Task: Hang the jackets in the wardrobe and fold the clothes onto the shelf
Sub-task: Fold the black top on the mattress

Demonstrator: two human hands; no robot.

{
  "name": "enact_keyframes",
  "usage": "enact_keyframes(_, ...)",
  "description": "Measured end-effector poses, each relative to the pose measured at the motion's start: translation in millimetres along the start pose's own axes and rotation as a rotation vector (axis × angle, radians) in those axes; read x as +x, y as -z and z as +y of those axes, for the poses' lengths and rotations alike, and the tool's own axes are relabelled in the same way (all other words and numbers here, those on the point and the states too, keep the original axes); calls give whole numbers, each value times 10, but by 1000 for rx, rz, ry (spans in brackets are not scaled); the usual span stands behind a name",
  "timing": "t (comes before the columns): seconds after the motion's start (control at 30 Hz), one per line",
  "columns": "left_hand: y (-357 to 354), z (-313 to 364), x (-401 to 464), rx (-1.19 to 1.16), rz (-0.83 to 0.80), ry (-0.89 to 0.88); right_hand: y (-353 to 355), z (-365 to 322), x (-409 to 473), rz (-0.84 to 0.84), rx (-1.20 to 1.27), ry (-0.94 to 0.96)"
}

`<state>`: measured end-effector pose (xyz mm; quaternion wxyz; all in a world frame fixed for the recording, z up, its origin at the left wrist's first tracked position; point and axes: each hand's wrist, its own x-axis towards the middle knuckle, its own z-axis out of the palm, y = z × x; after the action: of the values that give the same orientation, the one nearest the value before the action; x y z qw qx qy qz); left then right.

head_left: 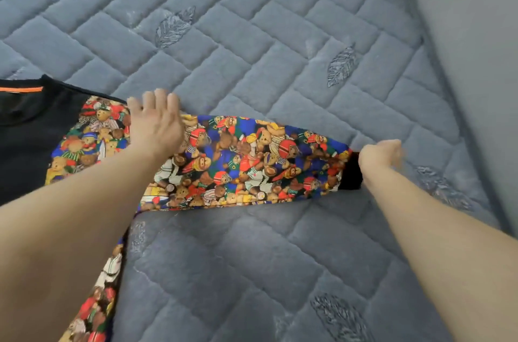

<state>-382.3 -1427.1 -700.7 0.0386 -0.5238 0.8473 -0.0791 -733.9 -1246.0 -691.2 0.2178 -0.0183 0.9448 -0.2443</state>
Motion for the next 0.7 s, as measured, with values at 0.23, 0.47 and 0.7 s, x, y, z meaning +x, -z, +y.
enact_keyframes(0.23,-500,713,-647,-305,-509,122,-712,-100,-741,-184,-658,1170)
enact_keyframes(0.47,-672,220,-658,-252,-413,26,-869,448,-315,-78,-830,833)
enact_keyframes(0.7,-653,357,-732,-367,-512,354,-1267,251,-1036,-91,-742,812)
